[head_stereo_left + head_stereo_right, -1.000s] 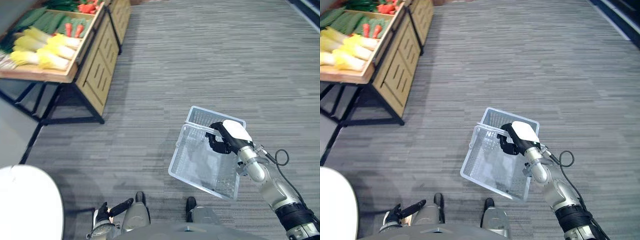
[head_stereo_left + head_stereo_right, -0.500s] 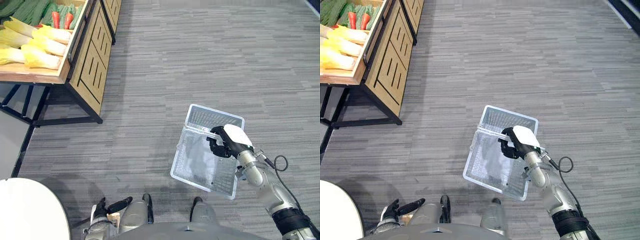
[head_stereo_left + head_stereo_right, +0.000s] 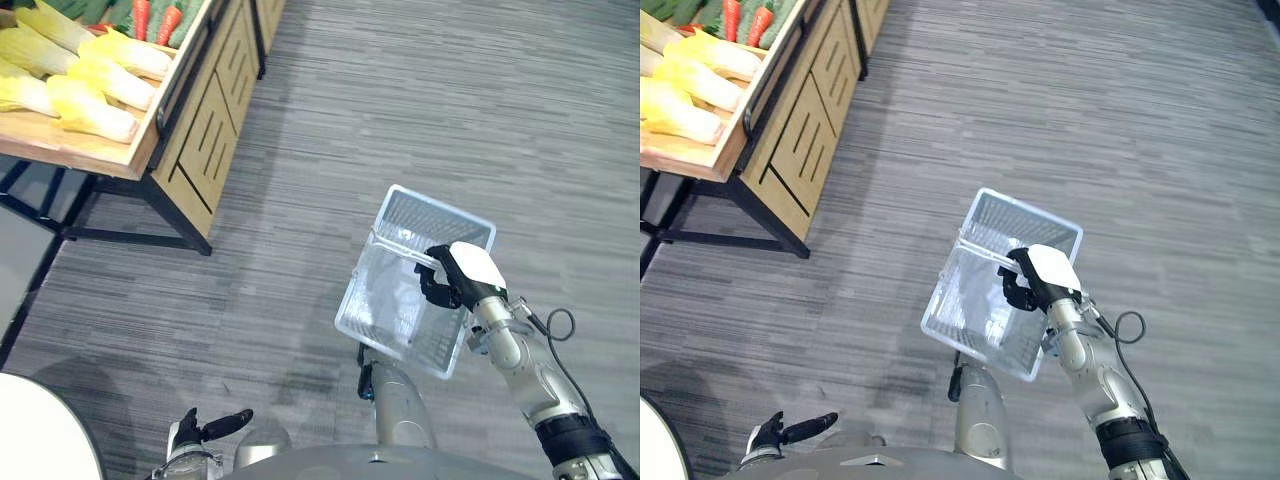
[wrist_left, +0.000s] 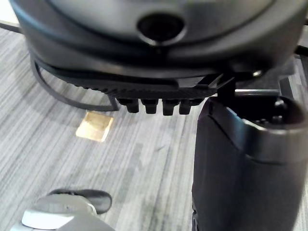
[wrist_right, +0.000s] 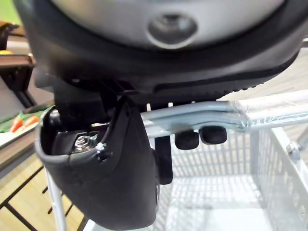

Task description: Pick vegetable in the basket

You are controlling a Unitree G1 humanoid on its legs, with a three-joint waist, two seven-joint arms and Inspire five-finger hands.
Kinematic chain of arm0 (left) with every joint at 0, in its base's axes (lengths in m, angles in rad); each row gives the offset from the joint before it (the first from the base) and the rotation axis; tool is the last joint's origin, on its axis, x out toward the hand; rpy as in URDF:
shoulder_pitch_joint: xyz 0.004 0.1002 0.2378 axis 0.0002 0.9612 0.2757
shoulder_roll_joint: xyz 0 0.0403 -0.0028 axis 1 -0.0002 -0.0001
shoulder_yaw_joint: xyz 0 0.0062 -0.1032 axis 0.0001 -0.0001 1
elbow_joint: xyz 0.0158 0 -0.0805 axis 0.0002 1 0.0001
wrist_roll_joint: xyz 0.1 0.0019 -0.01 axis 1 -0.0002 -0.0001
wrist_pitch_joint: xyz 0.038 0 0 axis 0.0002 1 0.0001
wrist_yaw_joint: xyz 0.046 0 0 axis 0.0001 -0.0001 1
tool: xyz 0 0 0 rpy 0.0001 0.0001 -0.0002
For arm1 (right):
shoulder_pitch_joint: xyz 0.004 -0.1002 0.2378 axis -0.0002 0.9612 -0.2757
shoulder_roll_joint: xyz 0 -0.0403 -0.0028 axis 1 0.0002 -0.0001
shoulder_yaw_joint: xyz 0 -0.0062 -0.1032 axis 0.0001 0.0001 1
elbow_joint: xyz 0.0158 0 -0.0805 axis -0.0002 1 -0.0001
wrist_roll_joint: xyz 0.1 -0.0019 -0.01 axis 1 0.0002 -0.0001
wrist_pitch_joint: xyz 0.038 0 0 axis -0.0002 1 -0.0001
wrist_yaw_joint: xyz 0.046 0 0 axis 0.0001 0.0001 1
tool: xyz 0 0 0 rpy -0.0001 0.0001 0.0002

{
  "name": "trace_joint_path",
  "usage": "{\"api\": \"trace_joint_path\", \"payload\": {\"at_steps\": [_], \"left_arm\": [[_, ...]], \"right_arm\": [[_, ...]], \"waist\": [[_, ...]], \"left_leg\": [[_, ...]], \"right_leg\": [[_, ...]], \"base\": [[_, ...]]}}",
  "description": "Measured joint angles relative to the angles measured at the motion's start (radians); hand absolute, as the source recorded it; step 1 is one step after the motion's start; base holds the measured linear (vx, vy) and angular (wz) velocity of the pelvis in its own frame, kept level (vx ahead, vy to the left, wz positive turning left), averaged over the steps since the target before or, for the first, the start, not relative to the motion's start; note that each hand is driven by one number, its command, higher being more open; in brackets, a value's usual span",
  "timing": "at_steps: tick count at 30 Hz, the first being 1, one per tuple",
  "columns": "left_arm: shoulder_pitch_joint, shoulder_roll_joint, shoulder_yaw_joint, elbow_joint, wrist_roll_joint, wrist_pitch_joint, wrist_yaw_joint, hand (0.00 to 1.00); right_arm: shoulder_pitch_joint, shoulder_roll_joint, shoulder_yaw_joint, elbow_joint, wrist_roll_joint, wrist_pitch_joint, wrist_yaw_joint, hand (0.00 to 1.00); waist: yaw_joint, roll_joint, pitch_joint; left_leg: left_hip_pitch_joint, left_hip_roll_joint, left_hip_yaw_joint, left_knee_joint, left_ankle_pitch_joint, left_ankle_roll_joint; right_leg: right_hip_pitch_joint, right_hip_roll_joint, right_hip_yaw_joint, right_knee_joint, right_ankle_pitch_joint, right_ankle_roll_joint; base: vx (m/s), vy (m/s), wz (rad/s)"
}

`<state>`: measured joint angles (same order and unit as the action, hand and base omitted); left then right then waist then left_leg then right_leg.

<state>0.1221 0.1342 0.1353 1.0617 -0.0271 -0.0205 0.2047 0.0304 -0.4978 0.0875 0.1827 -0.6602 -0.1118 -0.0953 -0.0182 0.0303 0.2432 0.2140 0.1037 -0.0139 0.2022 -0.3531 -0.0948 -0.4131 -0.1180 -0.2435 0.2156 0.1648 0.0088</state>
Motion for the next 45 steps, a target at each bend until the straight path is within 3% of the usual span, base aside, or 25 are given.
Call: {"api": "trace_joint_path", "payload": {"at_steps": [2,5,9,12,14,15,16,17,20,21,22,23,24,25,27,28,31,33,36,38,40,41,42,43,45], "left_arm": [[0.000,-0.024,0.003,0.005,0.003,0.000,-0.002,1.00],[0.000,-0.052,0.042,0.000,-0.005,-0.001,-0.009,1.00],[-0.013,-0.036,0.040,-0.065,-0.009,-0.036,-0.010,1.00],[-0.017,-0.034,0.033,-0.095,-0.014,-0.051,-0.012,1.00],[-0.028,-0.031,0.027,-0.092,-0.011,-0.046,-0.011,1.00],[-0.028,-0.033,0.026,-0.091,-0.009,-0.043,-0.011,1.00],[-0.023,-0.033,0.028,-0.085,-0.010,-0.037,-0.009,1.00],[-0.025,-0.015,0.027,-0.077,-0.003,-0.026,-0.009,1.00],[-0.017,-0.008,0.079,-0.076,0.001,-0.022,0.001,1.00],[-0.004,-0.018,0.076,-0.069,0.005,-0.018,0.005,1.00],[0.006,-0.020,0.076,-0.056,0.008,-0.015,0.004,1.00],[0.009,-0.017,0.069,-0.036,0.009,-0.009,0.005,1.00],[0.014,-0.013,0.069,-0.032,0.009,0.002,0.005,1.00],[0.032,0.001,0.066,-0.035,0.009,0.006,0.006,1.00],[0.050,0.009,0.063,-0.043,0.009,0.009,0.006,1.00],[0.053,0.012,0.062,-0.043,0.009,0.010,0.006,1.00],[0.054,0.014,0.036,-0.048,0.009,0.011,0.005,1.00],[0.048,0.014,0.036,-0.050,0.008,0.009,0.004,1.00],[0.042,0.010,0.036,-0.050,0.008,0.003,0.003,1.00],[0.047,0.010,0.044,-0.043,0.008,0.004,0.003,1.00],[0.061,0.017,0.070,-0.042,0.007,0.003,0.004,1.00],[0.061,0.008,0.072,-0.031,0.007,0.004,0.003,1.00],[0.061,-0.003,0.071,-0.027,0.007,0.004,0.002,1.00],[0.063,-0.035,0.077,-0.018,0.006,0.001,0.002,1.00],[0.063,-0.061,0.113,-0.015,-0.006,-0.003,0.006,1.00]], "right_arm": [[-0.007,0.017,0.000,0.000,0.000,0.001,0.001,0.00],[0.017,0.038,-0.003,-0.002,0.003,0.003,0.001,0.00],[0.071,0.063,-0.052,-0.004,0.006,0.011,-0.004,0.00],[0.107,0.073,-0.081,-0.007,0.023,0.019,-0.010,0.00],[0.120,0.075,-0.082,-0.017,0.042,0.018,-0.013,0.00],[0.122,0.074,-0.083,-0.019,0.042,0.018,-0.017,0.00],[0.133,0.080,-0.084,-0.017,0.041,0.020,-0.020,0.00],[0.145,0.109,-0.080,-0.014,0.041,0.020,-0.020,0.00],[0.143,0.107,-0.064,-0.012,0.039,0.019,-0.020,0.00],[0.148,0.093,-0.060,-0.015,0.038,0.018,-0.020,0.00],[0.148,0.097,-0.055,-0.005,0.037,0.017,-0.021,0.00],[0.148,0.109,-0.043,0.001,0.037,0.018,-0.019,0.00],[0.145,0.113,-0.026,0.001,0.037,0.017,-0.018,0.00],[0.139,0.118,0.006,0.000,0.036,0.017,-0.017,0.00],[0.134,0.122,0.042,0.001,0.036,0.013,-0.016,0.00],[0.132,0.122,0.045,0.000,0.035,0.007,-0.013,0.00],[0.126,0.121,0.045,-0.001,-0.002,0.001,-0.010,0.00],[0.114,0.121,0.045,-0.001,-0.002,-0.001,-0.006,0.00],[0.084,0.120,0.044,0.001,0.000,-0.002,-0.003,0.00],[0.066,0.118,0.044,0.000,0.000,-0.004,-0.003,0.00],[0.074,0.118,0.047,-0.001,0.000,-0.003,-0.002,0.00],[0.079,0.107,0.042,0.001,0.000,0.008,0.002,0.00],[0.088,0.099,0.036,0.001,0.000,0.015,0.002,0.00],[0.095,0.073,0.028,0.003,0.000,0.034,0.002,0.00],[0.082,0.057,0.027,0.003,0.001,0.046,0.005,0.00]], "waist": [[0.002,0.022,-0.010],[-0.007,0.014,-0.006],[0.023,-0.023,0.018],[0.040,-0.027,0.019],[0.044,-0.030,0.019],[0.044,-0.026,0.017],[0.052,-0.019,0.012],[0.052,-0.069,0.007],[0.074,-0.081,0.009],[0.076,-0.058,-0.009],[0.074,-0.058,-0.019],[0.075,-0.091,-0.030],[0.082,-0.108,-0.027],[0.082,-0.131,-0.027],[0.084,-0.146,-0.023],[0.085,-0.146,-0.022],[0.067,-0.134,-0.021],[0.066,-0.122,-0.018],[0.069,-0.111,-0.014],[0.072,-0.118,-0.019],[0.069,-0.141,-0.034],[0.065,-0.109,-0.041],[0.061,-0.086,-0.051],[0.072,-0.047,-0.071],[0.069,-0.030,-0.082]], "left_leg": [[-0.044,0.050,-0.002,0.122,0.041,-0.006],[-0.197,0.084,-0.046,0.549,0.267,-0.018],[-0.415,0.097,-0.009,0.927,0.179,0.073],[-0.550,0.047,0.049,0.767,0.115,0.086],[-0.580,-0.004,0.094,0.394,0.140,0.077],[-0.572,-0.014,0.094,0.272,0.179,0.070],[-0.533,-0.028,0.103,0.129,0.373,0.070],[-0.496,-0.069,0.135,0.084,0.385,0.093],[-0.611,-0.060,0.190,0.300,0.250,0.107],[-0.584,-0.054,0.182,0.191,0.299,0.104],[-0.573,-0.057,0.193,0.179,0.319,0.149],[-0.527,-0.093,0.214,0.129,0.294,0.144],[-0.470,-0.111,0.233,0.081,0.286,0.150],[-0.407,-0.128,0.248,0.036,0.278,0.155],[-0.321,-0.129,0.248,0.018,0.246,0.172],[-0.293,-0.128,0.241,0.017,0.233,0.176],[-0.158,-0.102,0.195,-0.030,0.209,0.162],[-0.127,-0.078,0.165,-0.038,0.199,0.146],[-0.091,-0.017,0.110,-0.031,0.162,0.095],[-0.081,0.018,0.045,-0.009,0.103,0.029],[-0.082,0.028,-0.025,0.024,0.039,-0.024],[-0.085,0.068,-0.088,0.051,0.007,-0.041],[-0.094,0.091,-0.121,0.053,0.006,-0.041],[-0.114,0.125,-0.167,0.053,0.034,-0.034],[-0.160,0.140,-0.232,0.054,0.124,-0.036]], "right_leg": [[-0.003,0.035,-0.025,0.080,-0.072,-0.038],[0.111,0.057,-0.060,0.123,-0.197,-0.065],[0.316,0.071,-0.066,0.087,-0.311,-0.077],[0.435,0.066,-0.060,0.057,-0.373,-0.050],[0.477,0.045,-0.032,0.054,-0.414,-0.006],[0.490,0.041,-0.022,0.057,-0.427,0.008],[0.513,0.034,0.007,0.063,-0.456,0.036],[0.522,0.005,0.051,0.037,-0.457,0.043],[0.604,-0.012,0.157,-0.059,-0.375,0.077],[0.607,0.002,0.167,-0.051,-0.377,0.078],[0.602,0.006,0.176,-0.023,-0.386,0.079],[0.560,-0.037,0.186,0.105,-0.399,0.082],[0.468,-0.065,0.208,0.314,-0.373,0.133],[0.379,-0.090,0.236,0.514,-0.285,0.265],[0.296,-0.094,0.243,0.736,-0.185,0.261],[0.270,-0.095,0.230,0.804,-0.196,0.244],[0.179,-0.102,0.094,0.863,-0.310,0.057],[0.142,-0.106,0.046,0.739,-0.331,0.023],[0.115,-0.084,0.070,0.326,-0.317,0.041],[0.118,-0.074,0.214,0.011,-0.262,0.122],[0.123,-0.093,0.285,-0.027,-0.239,0.150],[0.121,-0.067,0.265,0.060,-0.156,0.177],[0.112,-0.052,0.246,0.102,-0.156,0.176],[0.085,-0.034,0.200,0.172,-0.203,0.141],[0.071,-0.043,0.133,0.241,-0.260,0.109]], "base": [[0.60,-0.296,0.03],[0.63,-0.293,0.24],[0.46,-0.154,0.19],[0.39,-0.001,-0.04],[0.38,0.130,-0.37],[0.45,0.174,-0.49],[0.61,0.180,-0.42],[0.62,0.171,-0.31],[0.49,0.179,-0.32],[0.30,0.186,-0.44],[0.26,0.145,-0.19],[0.33,0.178,-0.24],[0.48,0.195,-0.24],[0.37,0.122,-0.26],[0.39,0.065,-0.13],[0.39,0.033,0.03],[0.37,-0.064,0.42],[0.38,-0.150,0.45],[0.37,-0.271,0.59],[0.43,-0.417,0.74],[0.42,-0.512,1.06],[0.49,-0.665,1.31],[0.49,-0.653,1.19],[0.38,-0.503,0.98],[0.38,-0.492,1.05]]}}
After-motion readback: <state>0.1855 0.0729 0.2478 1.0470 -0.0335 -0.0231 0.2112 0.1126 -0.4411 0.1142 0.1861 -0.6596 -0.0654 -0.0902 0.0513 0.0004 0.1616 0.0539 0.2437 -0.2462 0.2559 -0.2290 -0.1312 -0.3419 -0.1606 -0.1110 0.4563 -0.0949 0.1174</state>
